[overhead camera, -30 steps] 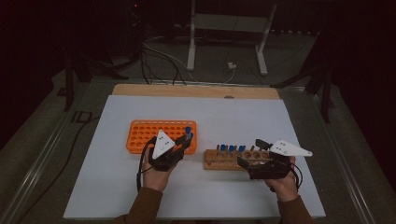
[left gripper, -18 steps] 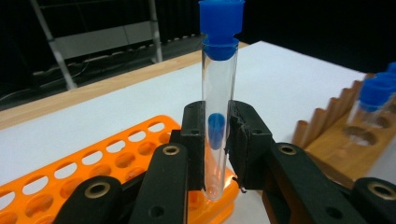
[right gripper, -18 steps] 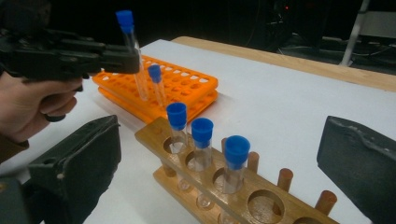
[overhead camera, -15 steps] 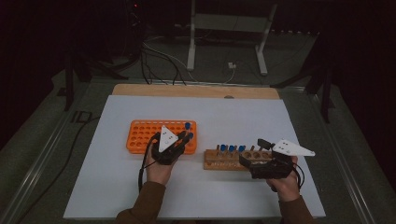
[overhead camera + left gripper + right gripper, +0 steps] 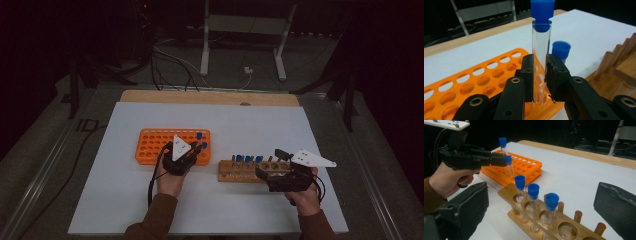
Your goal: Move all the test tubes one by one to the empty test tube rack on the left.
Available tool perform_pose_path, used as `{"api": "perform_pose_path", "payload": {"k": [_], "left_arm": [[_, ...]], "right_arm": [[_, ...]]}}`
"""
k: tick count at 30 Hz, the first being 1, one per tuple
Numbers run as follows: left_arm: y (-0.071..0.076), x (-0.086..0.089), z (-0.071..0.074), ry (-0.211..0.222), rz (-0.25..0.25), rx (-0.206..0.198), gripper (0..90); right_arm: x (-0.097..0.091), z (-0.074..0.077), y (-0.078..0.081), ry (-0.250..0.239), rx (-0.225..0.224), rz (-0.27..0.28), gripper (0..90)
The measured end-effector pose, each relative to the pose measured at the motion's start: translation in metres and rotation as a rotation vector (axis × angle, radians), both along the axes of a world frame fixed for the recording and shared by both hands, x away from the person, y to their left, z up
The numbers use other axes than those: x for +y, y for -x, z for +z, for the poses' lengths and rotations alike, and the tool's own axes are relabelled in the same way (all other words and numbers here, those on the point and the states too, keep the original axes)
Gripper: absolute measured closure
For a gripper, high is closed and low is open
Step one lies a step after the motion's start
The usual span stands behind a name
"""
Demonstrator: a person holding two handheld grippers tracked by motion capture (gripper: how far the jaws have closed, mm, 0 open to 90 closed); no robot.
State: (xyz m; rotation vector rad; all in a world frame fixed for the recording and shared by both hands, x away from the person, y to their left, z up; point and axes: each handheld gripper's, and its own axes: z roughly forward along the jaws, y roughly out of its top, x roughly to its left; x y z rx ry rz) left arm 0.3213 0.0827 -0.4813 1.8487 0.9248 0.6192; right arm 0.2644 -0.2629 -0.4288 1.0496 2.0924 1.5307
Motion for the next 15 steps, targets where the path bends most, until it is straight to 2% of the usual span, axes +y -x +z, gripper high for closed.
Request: {"api": "perform_pose_path", "payload": {"k": [7, 15], "left_arm": [[-0.002, 0.001, -0.010, -0.033, -0.017, 0.048, 77.3], [-0.004, 0.001, -0.012, -0.048, -0.024, 0.082, 77.8]], "right_arm": [[0.000, 0.000, 0.000, -0.003, 0.003, 0.001, 0.4], [0.000, 0.000, 0.000, -0.002, 0.005, 0.003, 0.4]]}}
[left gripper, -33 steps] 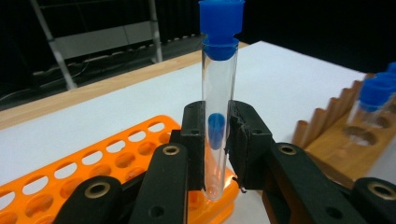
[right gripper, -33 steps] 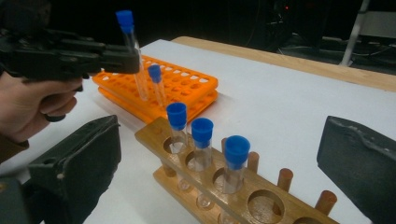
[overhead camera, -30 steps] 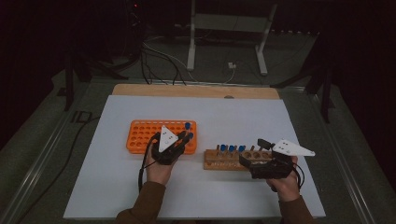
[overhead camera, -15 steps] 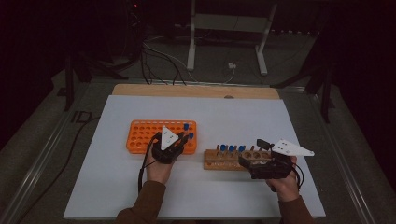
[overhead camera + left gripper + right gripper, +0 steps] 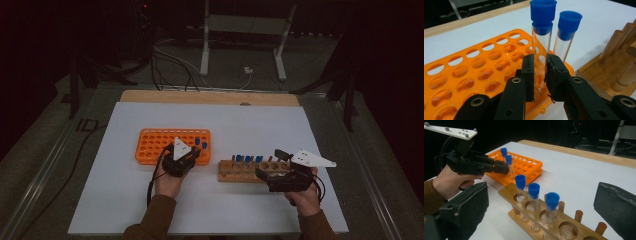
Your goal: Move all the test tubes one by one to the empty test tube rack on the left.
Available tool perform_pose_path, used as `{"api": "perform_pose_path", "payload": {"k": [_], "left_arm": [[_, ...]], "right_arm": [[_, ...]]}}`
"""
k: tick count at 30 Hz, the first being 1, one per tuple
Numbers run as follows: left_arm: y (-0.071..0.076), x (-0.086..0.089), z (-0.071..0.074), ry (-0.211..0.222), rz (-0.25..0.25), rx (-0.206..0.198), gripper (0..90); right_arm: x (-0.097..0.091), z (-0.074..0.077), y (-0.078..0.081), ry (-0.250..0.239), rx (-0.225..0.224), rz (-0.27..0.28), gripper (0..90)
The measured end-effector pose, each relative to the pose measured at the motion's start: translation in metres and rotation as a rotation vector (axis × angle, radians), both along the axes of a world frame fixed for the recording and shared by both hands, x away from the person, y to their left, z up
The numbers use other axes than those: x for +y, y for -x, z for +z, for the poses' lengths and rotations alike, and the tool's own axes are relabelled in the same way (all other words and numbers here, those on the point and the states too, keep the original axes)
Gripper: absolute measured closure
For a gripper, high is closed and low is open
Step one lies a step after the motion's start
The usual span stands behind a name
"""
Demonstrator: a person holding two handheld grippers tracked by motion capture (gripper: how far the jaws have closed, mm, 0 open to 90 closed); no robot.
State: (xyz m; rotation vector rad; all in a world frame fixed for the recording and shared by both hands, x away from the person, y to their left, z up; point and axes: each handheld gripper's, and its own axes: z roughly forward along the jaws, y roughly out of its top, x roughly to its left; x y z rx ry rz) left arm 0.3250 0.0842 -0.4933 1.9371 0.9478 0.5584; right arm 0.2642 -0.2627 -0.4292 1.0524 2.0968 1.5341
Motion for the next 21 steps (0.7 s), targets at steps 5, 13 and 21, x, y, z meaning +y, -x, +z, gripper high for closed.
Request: {"api": "perform_pose_path", "payload": {"k": [5, 13, 21], "left_arm": [[-0.0007, -0.0027, -0.0038, -0.031, -0.006, 0.015, 77.9], [0.0003, -0.0021, -0.0028, -0.030, 0.000, 0.026, 77.8], [-0.0002, 0.0001, -0.0023, -0.022, 0.005, 0.035, 76.2]], "right_arm": [[0.0000, -0.0003, -0.0001, 0.002, 0.001, 0.001, 0.4], [-0.0005, -0.0006, -0.0005, 0.001, 0.001, -0.003, 0.4], [-0.0028, -0.0011, -0.0015, -0.001, 0.006, -0.014, 0.4]]}}
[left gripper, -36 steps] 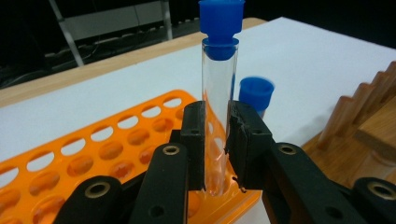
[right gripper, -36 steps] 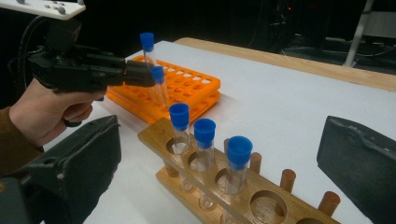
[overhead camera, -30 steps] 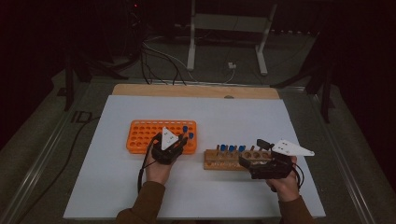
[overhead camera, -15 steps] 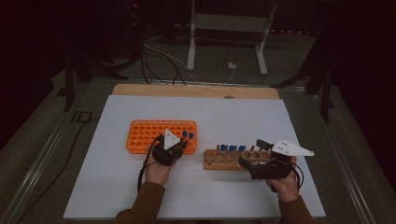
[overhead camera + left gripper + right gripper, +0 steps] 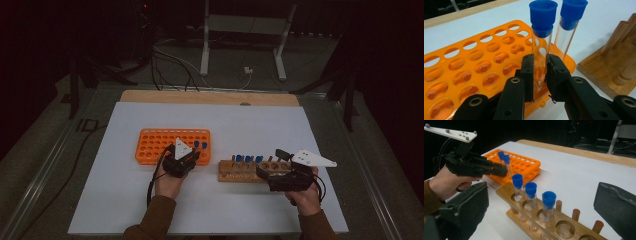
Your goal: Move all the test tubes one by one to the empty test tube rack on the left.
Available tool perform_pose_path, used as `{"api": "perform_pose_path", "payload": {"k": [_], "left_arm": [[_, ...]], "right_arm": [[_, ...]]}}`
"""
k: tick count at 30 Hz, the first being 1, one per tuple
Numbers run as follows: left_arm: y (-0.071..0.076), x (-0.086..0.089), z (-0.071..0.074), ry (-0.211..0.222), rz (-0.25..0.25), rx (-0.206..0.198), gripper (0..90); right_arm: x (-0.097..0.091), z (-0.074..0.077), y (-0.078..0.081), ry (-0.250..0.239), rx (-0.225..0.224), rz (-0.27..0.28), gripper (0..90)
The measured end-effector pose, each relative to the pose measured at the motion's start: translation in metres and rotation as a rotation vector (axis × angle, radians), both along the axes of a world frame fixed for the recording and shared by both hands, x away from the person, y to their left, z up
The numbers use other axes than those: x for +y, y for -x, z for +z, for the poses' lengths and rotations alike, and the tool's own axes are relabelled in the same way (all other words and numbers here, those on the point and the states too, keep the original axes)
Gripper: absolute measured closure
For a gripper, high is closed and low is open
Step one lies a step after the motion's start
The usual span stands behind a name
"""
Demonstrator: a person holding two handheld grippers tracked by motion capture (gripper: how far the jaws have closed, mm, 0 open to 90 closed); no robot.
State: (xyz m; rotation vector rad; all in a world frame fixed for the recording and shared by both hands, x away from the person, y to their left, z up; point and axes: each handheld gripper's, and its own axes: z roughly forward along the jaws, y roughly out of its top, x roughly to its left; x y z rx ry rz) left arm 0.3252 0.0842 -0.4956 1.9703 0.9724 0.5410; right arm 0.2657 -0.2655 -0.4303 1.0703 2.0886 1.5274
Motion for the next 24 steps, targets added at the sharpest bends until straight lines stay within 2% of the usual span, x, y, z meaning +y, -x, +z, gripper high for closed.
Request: {"api": "perform_pose_path", "payload": {"k": [6, 10, 15, 18, 24], "left_arm": [[0.005, 0.005, 0.002, 0.009, 0.019, -0.012, 63.9], [0.011, 0.011, 0.005, 0.057, 0.019, -0.021, 51.8], [0.019, 0.014, 0.011, 0.101, 0.004, -0.023, 35.0], [0.023, 0.013, 0.015, 0.146, -0.008, -0.024, 26.2], [0.032, 0.008, 0.021, 0.163, -0.047, -0.028, 13.7]], "right_arm": [[-0.003, 0.000, -0.001, -0.004, 0.002, -0.009, 0.4], [-0.003, -0.001, -0.003, -0.007, 0.010, -0.015, 0.4], [-0.002, -0.003, -0.005, 0.016, 0.011, -0.021, 0.5], [0.000, -0.004, -0.006, 0.028, 0.011, -0.019, 0.5], [0.001, -0.008, -0.009, 0.036, 0.022, -0.020, 1.9]]}}
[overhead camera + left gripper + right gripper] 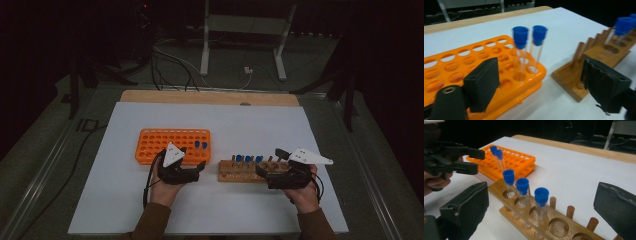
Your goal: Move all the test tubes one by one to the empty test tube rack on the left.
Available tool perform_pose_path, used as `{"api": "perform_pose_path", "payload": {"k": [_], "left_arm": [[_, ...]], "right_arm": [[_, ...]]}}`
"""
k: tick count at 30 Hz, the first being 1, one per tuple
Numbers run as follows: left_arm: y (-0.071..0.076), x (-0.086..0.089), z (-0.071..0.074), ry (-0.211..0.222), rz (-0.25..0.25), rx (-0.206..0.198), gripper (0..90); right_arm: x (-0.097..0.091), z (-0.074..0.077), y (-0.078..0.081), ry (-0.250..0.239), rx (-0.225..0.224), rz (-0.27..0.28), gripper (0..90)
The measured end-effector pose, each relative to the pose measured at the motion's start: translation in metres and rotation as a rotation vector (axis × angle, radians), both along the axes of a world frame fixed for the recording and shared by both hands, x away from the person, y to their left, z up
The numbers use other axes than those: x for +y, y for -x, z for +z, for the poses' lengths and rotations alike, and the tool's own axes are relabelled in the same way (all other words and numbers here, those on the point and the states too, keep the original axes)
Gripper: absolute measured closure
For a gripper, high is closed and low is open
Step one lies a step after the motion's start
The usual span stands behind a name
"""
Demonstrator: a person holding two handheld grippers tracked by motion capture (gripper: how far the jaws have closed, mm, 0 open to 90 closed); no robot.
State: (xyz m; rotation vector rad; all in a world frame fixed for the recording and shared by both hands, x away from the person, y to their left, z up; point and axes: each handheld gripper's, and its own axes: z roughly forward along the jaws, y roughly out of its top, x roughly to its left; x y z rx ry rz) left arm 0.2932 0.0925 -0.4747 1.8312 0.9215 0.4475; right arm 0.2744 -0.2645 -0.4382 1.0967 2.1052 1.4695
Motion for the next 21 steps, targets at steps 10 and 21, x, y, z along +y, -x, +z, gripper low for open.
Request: {"api": "perform_pose_path", "payload": {"k": [10, 21], "left_arm": [[0.002, -0.003, 0.003, 0.021, -0.047, 0.017, 0.4], [0.004, -0.011, 0.004, 0.018, -0.078, 0.016, 0.5]], "right_arm": [[0.001, -0.011, -0.005, 0.020, 0.029, 0.023, 22.0], [0.010, -0.022, -0.011, 0.094, 0.033, 0.041, 61.4]]}}
